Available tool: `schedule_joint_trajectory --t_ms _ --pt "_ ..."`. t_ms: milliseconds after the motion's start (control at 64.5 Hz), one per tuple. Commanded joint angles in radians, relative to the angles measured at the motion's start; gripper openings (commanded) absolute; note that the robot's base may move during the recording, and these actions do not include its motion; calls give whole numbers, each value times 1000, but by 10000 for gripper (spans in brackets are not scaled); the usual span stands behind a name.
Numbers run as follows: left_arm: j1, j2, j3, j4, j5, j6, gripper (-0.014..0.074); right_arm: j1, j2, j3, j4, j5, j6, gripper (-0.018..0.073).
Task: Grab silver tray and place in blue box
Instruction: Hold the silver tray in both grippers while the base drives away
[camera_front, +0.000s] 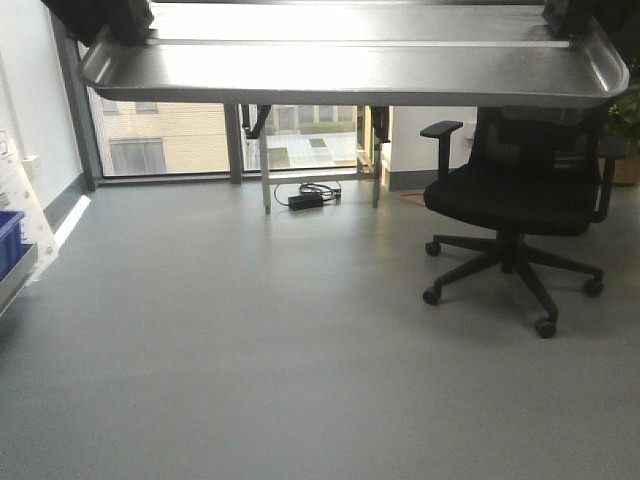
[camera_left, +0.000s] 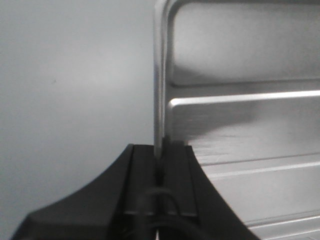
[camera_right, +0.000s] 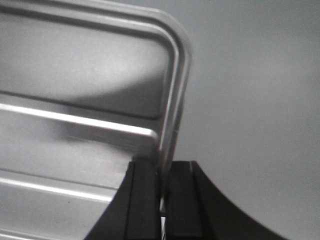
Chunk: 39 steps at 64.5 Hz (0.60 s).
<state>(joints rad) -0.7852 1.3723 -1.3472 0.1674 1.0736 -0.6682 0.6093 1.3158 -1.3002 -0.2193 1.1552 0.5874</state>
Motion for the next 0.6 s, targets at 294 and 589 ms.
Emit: schedule_joint_trajectory --t_ms 294,589 --pt "-1 -22 -34 53 -10 11 -97 -2 -31 -35 -59 4 -23 57" --pt "-1 -20 -34 49 -10 11 -97 -2 -31 -35 -59 4 -23 57"
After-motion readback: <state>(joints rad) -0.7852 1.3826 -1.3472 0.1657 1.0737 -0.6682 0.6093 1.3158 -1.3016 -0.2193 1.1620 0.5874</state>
